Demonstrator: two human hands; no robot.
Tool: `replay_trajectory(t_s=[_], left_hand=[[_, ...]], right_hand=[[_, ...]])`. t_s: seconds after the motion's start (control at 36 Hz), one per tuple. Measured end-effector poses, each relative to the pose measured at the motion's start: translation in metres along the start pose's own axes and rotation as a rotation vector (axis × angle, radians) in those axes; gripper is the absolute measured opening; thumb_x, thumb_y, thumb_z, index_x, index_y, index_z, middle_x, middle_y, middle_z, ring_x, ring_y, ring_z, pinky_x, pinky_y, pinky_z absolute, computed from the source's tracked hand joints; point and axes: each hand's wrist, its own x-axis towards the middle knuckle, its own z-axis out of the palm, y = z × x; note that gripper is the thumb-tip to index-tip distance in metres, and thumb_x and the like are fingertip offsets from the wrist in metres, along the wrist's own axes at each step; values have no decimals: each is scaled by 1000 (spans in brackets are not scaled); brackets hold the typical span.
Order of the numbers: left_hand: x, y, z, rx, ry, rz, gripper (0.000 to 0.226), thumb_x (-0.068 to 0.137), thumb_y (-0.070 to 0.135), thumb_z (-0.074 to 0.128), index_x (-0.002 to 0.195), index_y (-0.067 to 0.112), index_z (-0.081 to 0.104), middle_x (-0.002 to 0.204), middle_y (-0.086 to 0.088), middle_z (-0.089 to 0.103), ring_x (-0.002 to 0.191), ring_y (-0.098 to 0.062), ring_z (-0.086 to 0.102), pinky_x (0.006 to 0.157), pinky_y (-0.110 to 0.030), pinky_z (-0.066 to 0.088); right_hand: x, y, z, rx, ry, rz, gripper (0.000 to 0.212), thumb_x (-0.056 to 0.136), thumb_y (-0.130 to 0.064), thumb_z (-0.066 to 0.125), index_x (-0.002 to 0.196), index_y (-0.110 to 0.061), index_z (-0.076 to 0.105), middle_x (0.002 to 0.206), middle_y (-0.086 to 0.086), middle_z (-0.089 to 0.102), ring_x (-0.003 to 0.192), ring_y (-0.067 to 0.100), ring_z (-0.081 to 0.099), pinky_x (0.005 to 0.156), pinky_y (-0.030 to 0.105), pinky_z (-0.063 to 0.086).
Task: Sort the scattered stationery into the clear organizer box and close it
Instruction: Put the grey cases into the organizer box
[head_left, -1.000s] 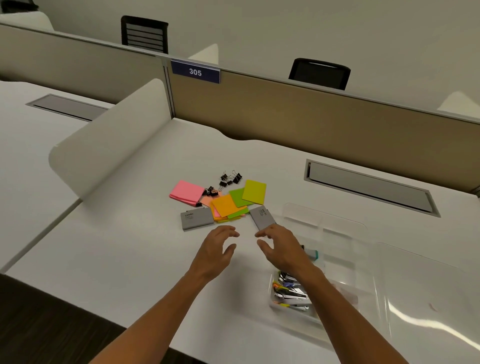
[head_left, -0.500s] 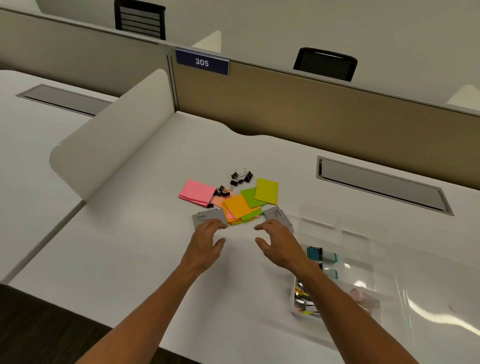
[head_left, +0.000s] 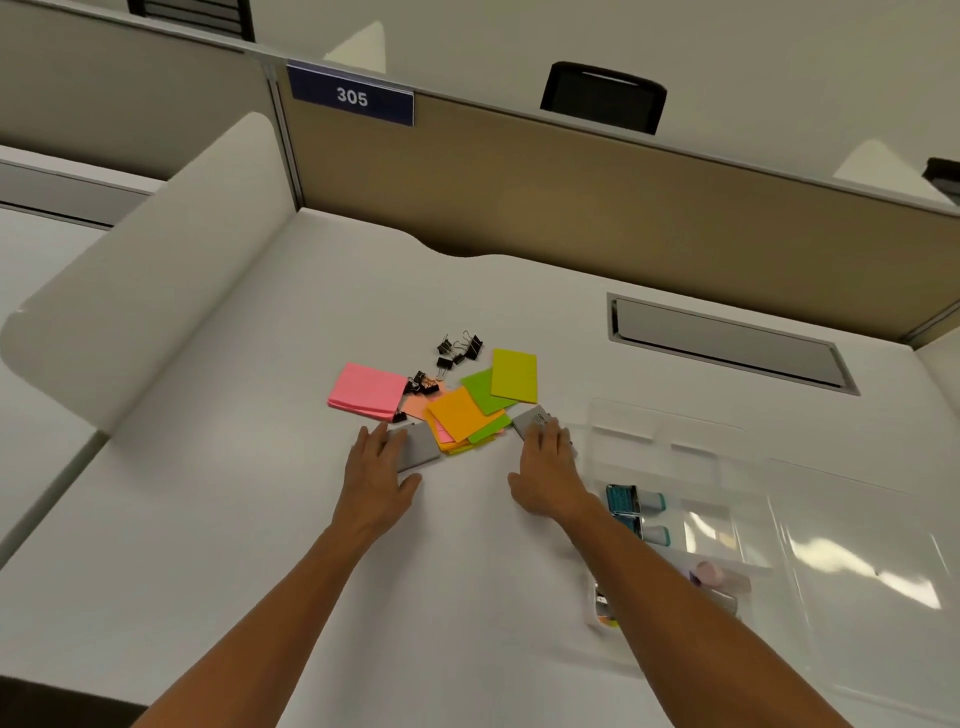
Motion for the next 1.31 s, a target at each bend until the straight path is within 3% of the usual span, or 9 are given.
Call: replay_trajectory(t_s=[0.14,0.28,0.44,0.58,0.78,0.92,1.06,1.22,1.31], left_hand=[[0,-2,2,86,10,23,62,87,30,68,142,13,43,153,-14,33,144,-38,21,117,-49,23],[-3,-2,2,152,32,23,59,84,28,71,137,11,50,144,-15,44,132,-35,40,110,-48,35],[-12,7,-1,198,69,-1,54,80,24,76,129,9,59,134,-17,55,121,-36,52,98,-48,44],[-17,14,-7,141,56,-41,55,80,28,76,128,10,56,129,-13,56,116,-33,48,88,-43,47],[-24,19,-9,38,-15,-231,86,75,42,78,144,14,34,128,-16,43,115,-33,39,88,-44,44],[-30,23,-9,-66,-27,-278,83,73,37,80,140,17,35,122,-13,49,108,-28,48,84,-42,48],[-40,37,-4,-213,17,-333,64,74,27,82,126,11,48,113,-9,57,93,-20,52,72,-31,44],[-47,54,-3,-136,75,-285,29,88,27,66,106,5,62,93,-8,61,77,-19,55,52,-21,38],[-50,63,-3,-192,111,-271,24,88,29,65,101,8,62,92,-8,63,76,-19,58,53,-25,43]], right_hand=[[3,-1,4,-53,25,37,88,93,-31,54,152,2,-3,158,25,7,145,46,8,119,51,14],[5,-4,1,-164,-2,85,75,89,-27,54,149,-1,18,152,19,18,133,53,28,114,55,24],[0,-5,-5,-189,100,29,47,88,-23,60,130,-7,47,129,14,43,103,37,58,93,44,44],[-3,-3,-6,-77,137,-22,39,91,-27,63,125,-10,53,121,11,53,101,33,61,83,39,49],[-20,1,2,-83,225,-85,31,93,-26,58,120,-13,54,116,9,62,99,32,60,82,38,47],[-35,0,2,-58,152,-119,44,86,-33,63,124,-14,52,115,10,64,101,32,60,81,37,47],[-50,0,0,-1,97,-135,55,81,-43,65,126,-15,50,116,11,64,102,32,60,82,38,48],[-67,9,-8,145,99,-151,59,79,-46,66,127,-15,51,119,10,62,103,29,60,83,39,51],[-75,14,-17,166,127,-201,60,78,-46,67,128,-17,51,118,9,62,102,29,60,80,37,50]])
